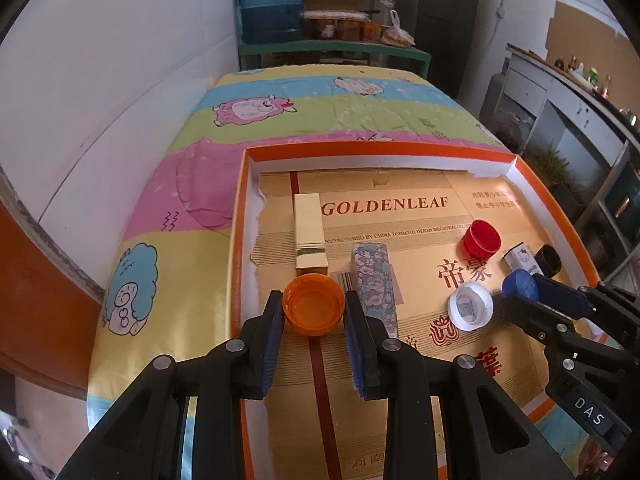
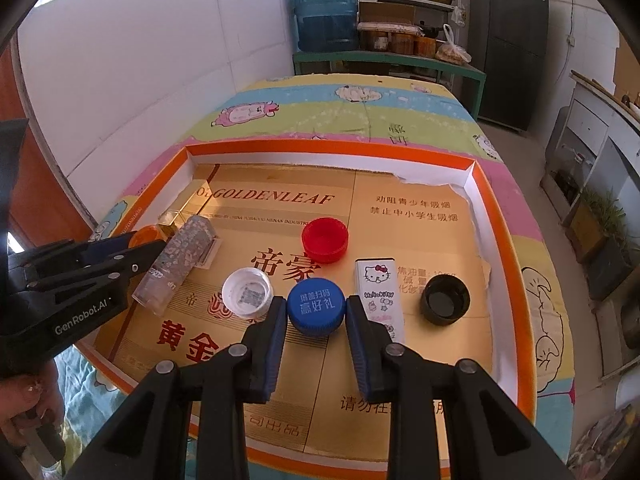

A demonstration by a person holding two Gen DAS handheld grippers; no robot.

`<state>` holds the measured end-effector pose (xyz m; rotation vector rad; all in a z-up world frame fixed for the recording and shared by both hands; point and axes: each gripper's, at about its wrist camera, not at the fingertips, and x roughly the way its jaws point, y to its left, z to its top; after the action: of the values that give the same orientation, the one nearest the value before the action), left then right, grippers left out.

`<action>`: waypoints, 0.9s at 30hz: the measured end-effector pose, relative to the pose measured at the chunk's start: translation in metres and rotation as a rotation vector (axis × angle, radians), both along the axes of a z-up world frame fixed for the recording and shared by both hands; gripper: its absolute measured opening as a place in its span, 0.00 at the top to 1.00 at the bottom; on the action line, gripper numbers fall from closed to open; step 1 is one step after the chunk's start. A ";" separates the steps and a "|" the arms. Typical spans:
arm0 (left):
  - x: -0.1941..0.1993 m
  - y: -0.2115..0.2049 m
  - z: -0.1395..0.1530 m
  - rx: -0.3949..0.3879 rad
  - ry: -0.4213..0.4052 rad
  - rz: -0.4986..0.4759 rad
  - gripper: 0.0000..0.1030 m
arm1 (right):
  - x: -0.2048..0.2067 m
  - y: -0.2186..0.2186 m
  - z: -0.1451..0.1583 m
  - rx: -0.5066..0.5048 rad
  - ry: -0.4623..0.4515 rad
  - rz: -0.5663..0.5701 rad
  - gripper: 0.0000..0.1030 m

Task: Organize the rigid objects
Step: 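Carry the orange cap with left tool while right tool carries the blue cap over the tray, then open left tool to drop the orange cap while right tool releases the blue cap in the tray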

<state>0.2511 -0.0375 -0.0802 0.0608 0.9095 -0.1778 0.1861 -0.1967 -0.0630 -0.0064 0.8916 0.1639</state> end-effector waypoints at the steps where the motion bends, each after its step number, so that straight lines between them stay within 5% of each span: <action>1: 0.000 -0.001 0.000 -0.001 -0.001 0.000 0.71 | 0.001 0.000 -0.001 0.000 0.003 -0.001 0.70; 14: -0.003 0.002 0.004 -0.013 -0.042 -0.003 0.70 | -0.001 0.001 -0.007 -0.009 0.006 -0.002 0.70; 19: -0.008 0.005 0.014 -0.044 -0.070 -0.013 0.50 | -0.007 0.001 -0.003 0.001 -0.007 0.004 0.65; 27: -0.019 0.009 0.019 -0.081 -0.070 -0.023 0.49 | -0.017 0.005 0.004 -0.007 -0.024 0.013 0.63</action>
<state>0.2321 -0.0288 -0.0608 0.0021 0.8310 -0.2323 0.1691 -0.1915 -0.0588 -0.0210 0.8683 0.1721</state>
